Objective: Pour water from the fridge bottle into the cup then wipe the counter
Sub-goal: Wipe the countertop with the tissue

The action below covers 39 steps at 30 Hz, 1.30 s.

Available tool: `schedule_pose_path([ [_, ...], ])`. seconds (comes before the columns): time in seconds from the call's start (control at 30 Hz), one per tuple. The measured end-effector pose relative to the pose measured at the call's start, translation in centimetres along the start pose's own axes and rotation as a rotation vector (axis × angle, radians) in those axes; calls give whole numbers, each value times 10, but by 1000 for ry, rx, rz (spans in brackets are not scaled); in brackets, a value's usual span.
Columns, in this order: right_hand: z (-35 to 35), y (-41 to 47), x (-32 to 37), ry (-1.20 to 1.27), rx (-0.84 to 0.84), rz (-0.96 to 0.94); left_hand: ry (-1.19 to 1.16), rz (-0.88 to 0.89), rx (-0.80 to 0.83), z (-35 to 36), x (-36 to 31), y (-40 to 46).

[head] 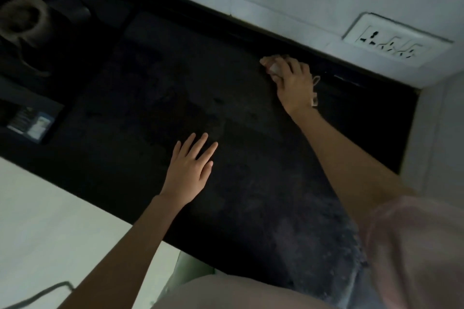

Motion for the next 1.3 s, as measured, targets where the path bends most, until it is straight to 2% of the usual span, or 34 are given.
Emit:
schedule_pose_path([
  [0.27, -21, -144, 69, 231, 85, -245, 7, -14, 6, 3, 4, 1],
  [0.37, -15, -120, 66, 249, 99, -308, -4, -13, -3, 3, 4, -1],
  [0.43, -4, -72, 55, 212, 99, -266, -32, -14, -6, 3, 4, -1],
  [0.53, 9, 5, 35, 137, 108, -66, -67, -14, -29, 0, 3, -2],
  [0.63, 16, 29, 29, 84, 126, 99, -76, -16, -39, -1, 2, -1],
  [0.7, 13, 13, 39, 123, 117, 99, -67, -25, -21, 2, 3, -1],
  [0.83, -4, -66, 70, 224, 88, -111, -20, -33, 30, 5, 5, -1],
  [0.93, -21, -135, 73, 263, 77, -115, -33, -56, 62, 6, 7, -1],
  [1.0, -26, -150, 70, 269, 47, -105, -37, -68, 68, 6, 7, -1],
  [1.1, -16, -111, 67, 246, 74, -132, -41, -55, 61, 3, 5, -1],
  [1.3, 17, 0, 60, 200, 151, 17, -33, -104, -22, -25, 26, -16],
])
Point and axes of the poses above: each hand's wrist, its own y-axis towards the middle knuckle, its own z-axis out of the palm, x = y × z, the point moved 9 cm from there along y, towards the middle knuckle, and after that the axes turned 5 degrees about -y, right-handed, at the moved point
